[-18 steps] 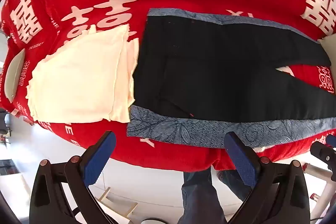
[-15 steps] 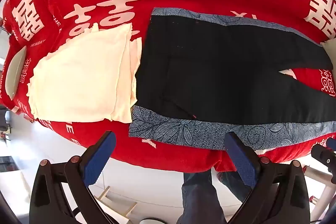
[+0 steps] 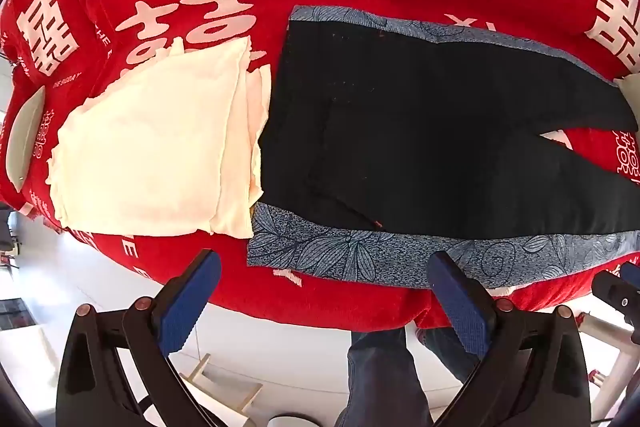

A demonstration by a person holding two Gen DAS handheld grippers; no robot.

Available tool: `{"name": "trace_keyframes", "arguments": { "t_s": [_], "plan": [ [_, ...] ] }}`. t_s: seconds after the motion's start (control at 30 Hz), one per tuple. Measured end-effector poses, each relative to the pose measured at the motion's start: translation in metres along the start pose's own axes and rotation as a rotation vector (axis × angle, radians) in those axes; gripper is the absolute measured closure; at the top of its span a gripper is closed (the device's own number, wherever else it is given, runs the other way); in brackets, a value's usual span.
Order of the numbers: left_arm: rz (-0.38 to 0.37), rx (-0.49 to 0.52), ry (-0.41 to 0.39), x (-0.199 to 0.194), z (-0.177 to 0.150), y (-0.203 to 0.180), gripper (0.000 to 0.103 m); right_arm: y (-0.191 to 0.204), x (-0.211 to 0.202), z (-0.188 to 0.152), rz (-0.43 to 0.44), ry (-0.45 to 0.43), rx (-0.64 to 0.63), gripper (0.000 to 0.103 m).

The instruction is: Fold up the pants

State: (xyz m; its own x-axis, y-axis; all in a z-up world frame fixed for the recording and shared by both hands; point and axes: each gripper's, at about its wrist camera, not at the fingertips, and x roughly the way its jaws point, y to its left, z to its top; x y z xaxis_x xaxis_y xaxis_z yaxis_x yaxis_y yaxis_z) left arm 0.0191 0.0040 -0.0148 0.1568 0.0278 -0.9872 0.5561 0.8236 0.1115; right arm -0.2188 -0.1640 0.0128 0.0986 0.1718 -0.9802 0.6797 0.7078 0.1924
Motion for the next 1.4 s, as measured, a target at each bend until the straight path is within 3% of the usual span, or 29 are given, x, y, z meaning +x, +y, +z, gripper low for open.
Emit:
{"name": "trace_keyframes", "arguments": {
  "t_s": [0.73,0.87,0.97,1.07,1.13,1.17,1.2,1.27,1.4],
  "plan": [
    [0.03,0.027,0.022,0.033,-0.002,-0.007,0.0,-0.007,0.034,-0.006,0.015,0.023,0.055,0.0],
    [-0.005,0.026,0.029,0.039,-0.004,-0.008,0.0,-0.012,0.038,-0.007,0.035,0.022,0.073,0.0],
    [-0.058,-0.001,0.008,0.044,-0.005,-0.006,0.0,-0.018,0.043,-0.01,0.094,0.028,0.103,0.0],
    [-0.092,-0.027,-0.005,0.051,-0.007,-0.001,0.0,-0.029,0.054,-0.017,0.215,0.032,0.17,0.0],
    [-0.104,-0.04,-0.012,0.058,-0.01,0.0,0.007,-0.039,0.068,-0.022,0.314,0.037,0.235,0.001],
    [-0.113,-0.042,-0.005,0.064,-0.011,0.0,0.02,-0.043,0.075,-0.025,0.345,0.045,0.264,0.005],
    [-0.139,-0.041,0.022,0.072,-0.012,-0.001,0.027,-0.047,0.085,-0.029,0.382,0.057,0.299,0.007],
    [-0.159,-0.055,0.058,0.088,-0.015,-0.001,0.027,-0.054,0.105,-0.035,0.442,0.074,0.356,0.025],
    [-0.196,-0.099,0.063,0.107,-0.021,0.001,0.027,-0.059,0.143,-0.042,0.551,0.085,0.393,0.028]
  ]
}}
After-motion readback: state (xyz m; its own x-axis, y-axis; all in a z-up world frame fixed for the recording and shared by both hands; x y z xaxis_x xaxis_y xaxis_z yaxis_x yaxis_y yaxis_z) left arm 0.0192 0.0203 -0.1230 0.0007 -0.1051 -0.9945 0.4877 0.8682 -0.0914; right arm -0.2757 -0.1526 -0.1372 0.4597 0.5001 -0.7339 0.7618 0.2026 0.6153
